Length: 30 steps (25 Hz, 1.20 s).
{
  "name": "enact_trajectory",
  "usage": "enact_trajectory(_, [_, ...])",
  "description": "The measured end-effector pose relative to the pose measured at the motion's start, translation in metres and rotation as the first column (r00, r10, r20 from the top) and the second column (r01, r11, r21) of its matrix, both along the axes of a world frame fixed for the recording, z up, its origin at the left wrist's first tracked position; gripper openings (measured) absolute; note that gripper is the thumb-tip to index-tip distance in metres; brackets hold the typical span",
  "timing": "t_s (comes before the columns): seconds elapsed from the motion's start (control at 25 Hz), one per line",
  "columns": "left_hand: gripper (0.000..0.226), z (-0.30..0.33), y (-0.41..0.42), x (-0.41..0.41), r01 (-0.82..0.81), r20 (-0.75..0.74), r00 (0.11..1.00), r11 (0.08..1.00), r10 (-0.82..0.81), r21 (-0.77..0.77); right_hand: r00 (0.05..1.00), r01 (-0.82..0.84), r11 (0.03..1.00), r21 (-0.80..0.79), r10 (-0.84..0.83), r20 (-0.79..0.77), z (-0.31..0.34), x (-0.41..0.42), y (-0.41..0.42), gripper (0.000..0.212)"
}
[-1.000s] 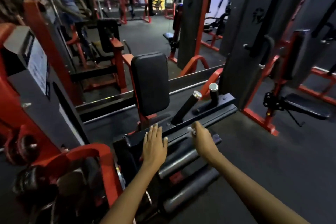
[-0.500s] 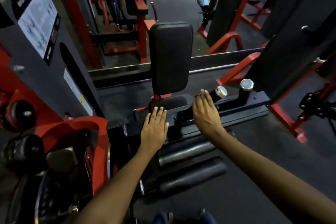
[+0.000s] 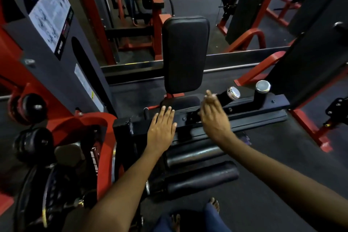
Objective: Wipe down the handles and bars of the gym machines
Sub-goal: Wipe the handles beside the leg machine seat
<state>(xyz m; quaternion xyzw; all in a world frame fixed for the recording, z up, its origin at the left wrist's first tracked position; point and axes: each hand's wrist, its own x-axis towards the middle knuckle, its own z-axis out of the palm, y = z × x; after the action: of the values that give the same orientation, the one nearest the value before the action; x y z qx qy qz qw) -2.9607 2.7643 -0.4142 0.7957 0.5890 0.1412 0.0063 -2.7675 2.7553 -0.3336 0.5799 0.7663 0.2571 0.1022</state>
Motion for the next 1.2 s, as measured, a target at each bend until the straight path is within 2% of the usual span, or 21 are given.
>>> enact_trajectory(0.08, [0.053,-0.001,0.002,0.000,-0.004,-0.004,1.000,1.000,0.004,0.016,0.982,-0.187,0.961,-0.205,0.180,-0.054,-0.042,-0.024,0.000,0.052])
enact_trajectory(0.16, [0.053,-0.003,0.002,-0.001,-0.005,-0.003,1.000,1.000,0.005,0.024,0.978,-0.204,0.949,-0.239,0.190,-0.081,-0.041,-0.028,-0.001,0.054])
enact_trajectory(0.2, [0.053,-0.004,0.001,0.000,-0.001,-0.010,1.000,0.999,0.001,0.035,0.992,-0.109,0.969,-0.221,0.093,-0.082,-0.021,-0.022,0.001,0.052])
enact_trajectory(0.24, [0.053,-0.005,0.002,-0.001,0.000,-0.021,1.000,0.999,0.001,0.047,0.992,-0.056,0.992,-0.114,0.042,-0.121,-0.008,-0.013,0.006,0.051])
enact_trajectory(0.32, [0.053,-0.004,0.005,-0.001,-0.002,-0.017,1.000,0.998,0.003,0.056,0.962,-0.076,0.975,0.207,0.127,-0.242,-0.003,0.009,0.012,0.050])
enact_trajectory(0.36, [0.053,-0.004,0.005,-0.001,-0.003,-0.017,1.000,0.998,0.004,0.057,0.958,-0.120,0.960,0.253,0.179,-0.225,-0.008,0.012,0.010,0.050])
enact_trajectory(0.48, [0.053,-0.002,0.001,0.000,-0.008,-0.024,1.000,0.998,0.009,0.055,0.911,-0.365,0.927,0.084,0.374,-0.174,-0.054,0.000,-0.013,0.050])
enact_trajectory(0.52, [0.054,-0.002,0.001,0.000,-0.007,-0.020,1.000,0.998,0.008,0.054,0.878,-0.399,0.915,0.066,0.402,-0.258,-0.067,-0.001,-0.021,0.049])
enact_trajectory(0.56, [0.054,-0.003,0.001,-0.001,-0.010,-0.017,1.000,0.998,0.010,0.054,0.813,-0.394,0.915,0.086,0.390,-0.431,-0.073,0.001,-0.030,0.047])
enact_trajectory(0.6, [0.053,-0.003,0.000,-0.001,-0.009,-0.015,1.000,0.998,0.010,0.055,0.680,-0.304,0.948,0.095,0.286,-0.676,-0.070,0.003,-0.039,0.044])
enact_trajectory(0.64, [0.053,-0.004,0.000,-0.001,-0.006,-0.018,1.000,0.998,0.007,0.057,0.394,-0.120,0.991,0.052,0.095,-0.914,-0.065,0.006,-0.046,0.038])
enact_trajectory(0.68, [0.053,-0.004,0.001,0.000,-0.003,-0.021,1.000,0.998,0.005,0.058,0.011,0.121,0.992,-0.045,-0.047,-0.999,-0.055,0.009,-0.046,0.031])
enact_trajectory(0.72, [0.053,-0.003,0.001,0.000,-0.003,-0.020,1.000,0.998,0.004,0.058,-0.339,0.320,0.931,-0.177,-0.062,-0.939,-0.048,0.015,-0.040,0.026])
enact_trajectory(0.76, [0.053,-0.003,0.001,0.000,-0.004,-0.016,1.000,0.998,0.005,0.058,-0.531,0.390,0.877,-0.280,-0.034,-0.847,-0.040,0.018,-0.031,0.024])
enact_trajectory(0.8, [0.053,-0.003,0.001,0.000,-0.007,-0.015,1.000,0.998,0.008,0.057,-0.621,0.349,0.878,-0.327,-0.045,-0.783,-0.036,0.017,-0.021,0.027])
enact_trajectory(0.84, [0.053,-0.003,0.001,0.001,-0.009,-0.019,1.000,0.998,0.010,0.056,-0.628,0.255,0.901,-0.351,-0.122,-0.769,-0.032,0.008,-0.013,0.029])
enact_trajectory(0.92, [0.053,-0.002,0.001,0.001,-0.010,-0.025,1.000,0.998,0.012,0.057,-0.567,0.058,0.927,-0.371,-0.275,-0.776,-0.028,-0.019,-0.011,0.033])
enact_trajectory(0.96, [0.053,-0.002,0.001,0.001,-0.008,-0.025,1.000,0.998,0.010,0.056,-0.560,0.064,0.929,-0.366,-0.270,-0.783,-0.029,-0.032,-0.013,0.034])
enact_trajectory(1.08, [0.053,-0.003,0.001,0.000,-0.007,-0.024,1.000,0.998,0.008,0.057,-0.778,0.055,0.919,-0.389,-0.205,-0.593,0.007,-0.016,-0.013,0.030])
enact_trajectory(1.16, [0.054,-0.003,0.001,0.000,-0.002,-0.032,0.999,0.998,0.004,0.055,-0.940,0.087,0.950,-0.300,-0.021,-0.340,0.031,0.017,0.000,0.036])
enact_trajectory(1.2, [0.053,-0.004,0.002,0.000,-0.003,-0.033,0.999,0.998,0.005,0.061,-0.955,0.150,0.953,-0.262,0.071,-0.288,0.039,0.028,0.005,0.035])
